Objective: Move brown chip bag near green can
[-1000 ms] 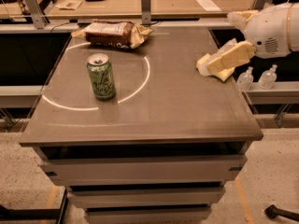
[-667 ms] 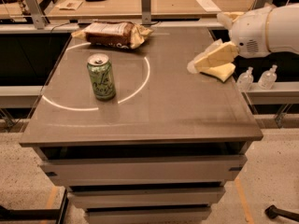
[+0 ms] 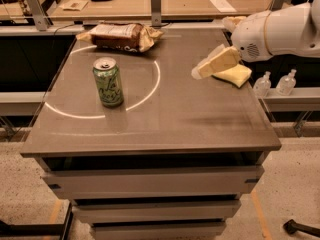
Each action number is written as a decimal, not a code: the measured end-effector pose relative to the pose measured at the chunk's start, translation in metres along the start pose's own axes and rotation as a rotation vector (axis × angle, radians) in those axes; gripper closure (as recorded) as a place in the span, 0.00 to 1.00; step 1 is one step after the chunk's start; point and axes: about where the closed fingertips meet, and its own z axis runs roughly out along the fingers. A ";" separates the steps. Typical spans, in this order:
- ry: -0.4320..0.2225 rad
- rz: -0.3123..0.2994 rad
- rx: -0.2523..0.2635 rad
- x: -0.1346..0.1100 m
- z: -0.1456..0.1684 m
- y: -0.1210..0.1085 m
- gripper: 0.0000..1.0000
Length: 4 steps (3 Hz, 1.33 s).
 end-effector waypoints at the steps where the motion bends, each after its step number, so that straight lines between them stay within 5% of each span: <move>1: -0.016 0.026 0.042 0.002 0.013 -0.001 0.00; 2: -0.089 0.050 0.096 0.000 0.059 -0.004 0.00; 4: -0.128 0.084 0.176 0.006 0.126 -0.033 0.00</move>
Offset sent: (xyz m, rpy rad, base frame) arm 0.0804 0.0642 -0.0517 0.1868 -0.1455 -0.1266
